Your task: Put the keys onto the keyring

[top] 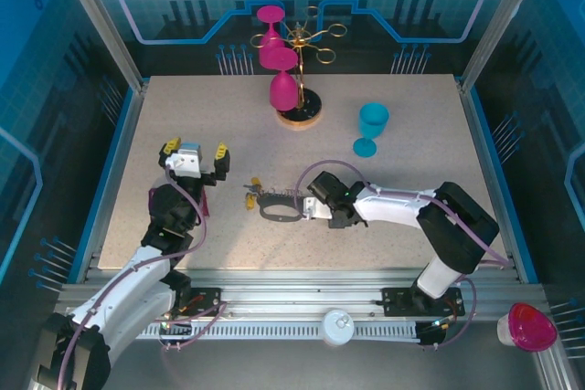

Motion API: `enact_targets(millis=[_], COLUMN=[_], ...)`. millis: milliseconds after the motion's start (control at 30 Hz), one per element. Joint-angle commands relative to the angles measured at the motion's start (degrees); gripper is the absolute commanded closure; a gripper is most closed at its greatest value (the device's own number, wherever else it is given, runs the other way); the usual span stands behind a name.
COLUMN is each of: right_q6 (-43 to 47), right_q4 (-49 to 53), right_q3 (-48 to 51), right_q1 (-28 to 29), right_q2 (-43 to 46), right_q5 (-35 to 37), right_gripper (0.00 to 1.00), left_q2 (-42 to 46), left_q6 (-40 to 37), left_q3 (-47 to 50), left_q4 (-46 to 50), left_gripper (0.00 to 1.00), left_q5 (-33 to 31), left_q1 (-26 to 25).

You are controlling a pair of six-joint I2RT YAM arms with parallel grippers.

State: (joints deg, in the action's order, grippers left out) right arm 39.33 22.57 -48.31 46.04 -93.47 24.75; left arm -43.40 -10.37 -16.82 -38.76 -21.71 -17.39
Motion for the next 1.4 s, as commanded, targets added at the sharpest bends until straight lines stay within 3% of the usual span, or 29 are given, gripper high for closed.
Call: enact_targets(millis=[0,133,233,333,433,567,667,733,767,833,900,967,1033,1200,1233,1300,1367], right_q6=[-3.27,-12.33,-22.61,-32.36,-35.27,-33.72,-30.94,-31.53,-33.17,-35.21,-37.00,-36.25,-35.93,-37.62,-37.93,-38.35,-38.80], right_q4=[2.46,-2.79,-13.58,-26.12,-35.30,-48.61,-66.23,-75.48,-72.92,-78.34,-89.54,-83.06,-85.12,-79.33,-79.96,-79.70,-78.06], right_q3=[0.33,1.77,7.30,13.88,17.02,21.09,26.69,28.67,28.30,30.13,32.22,32.09,31.57,28.89,29.03,28.86,28.00], right_q1=[-0.87,-6.11,-13.67,-21.38,-27.12,-32.17,-35.04,-35.71,-37.06,-41.61,-43.09,-43.78,-43.76,-44.20,-44.35,-44.38,-44.43], right_q2=[5.18,13.99,21.14,25.47,26.38,22.75,15.14,10.59,11.44,8.94,3.63,7.00,5.36,5.56,5.40,5.44,5.45], right_q5=[-1.97,-11.20,-18.23,-17.04,-14.72,-14.91,-19.94,-17.63,-17.97,-27.36,-28.63,-31.55,-33.61,-30.30,-30.09,-29.34,-28.14], right_gripper=[0.68,0.66,0.64,0.54,0.52,0.51,0.49,0.46,0.46,0.46,0.44,0.43,0.41,0.42,0.42,0.41,0.40], left_q2=[-0.02,-0.47,-1.62,-3.59,-6.37,-9.99,-13.00,-15.39,-17.06,-21.34,-25.96,-30.18,-34.71,-46.30,-48.44,-45.80,-47.01], left_q6=[0.90,0.97,1.51,2.81,7.05,14.18,20.44,19.31,18.02,15.56,13.39,12.06,9.28,6.51,5.67,7.83,7.43], left_q3=[-1.24,-1.71,-2.37,-2.91,-3.89,-7.28,-8.87,-7.84,-7.06,-5.88,-4.16,-2.07,-0.61,0.98,1.43,0.24,-1.03], left_q4=[0.61,2.00,3.88,6.04,8.71,15.83,19.63,15.96,13.45,8.84,3.27,-3.74,-12.79,-26.96,-31.77,-24.80,-24.82], left_gripper=[0.01,0.01,0.01,0.01,0.01,0.01,0.01,0.01,0.01,0.01,0.01,0.01,0.01,0.01,0.01,0.01,0.01], left_q5=[-1.05,-1.07,-1.14,-1.43,-3.18,-2.40,-2.54,-2.40,-2.92,-5.18,-5.69,-3.90,-1.29,7.39,6.13,5.40,3.37], left_q1=[0.64,0.68,0.69,1.01,2.29,6.26,8.71,9.04,9.08,9.50,10.03,10.49,10.54,11.44,11.32,11.66,11.56])
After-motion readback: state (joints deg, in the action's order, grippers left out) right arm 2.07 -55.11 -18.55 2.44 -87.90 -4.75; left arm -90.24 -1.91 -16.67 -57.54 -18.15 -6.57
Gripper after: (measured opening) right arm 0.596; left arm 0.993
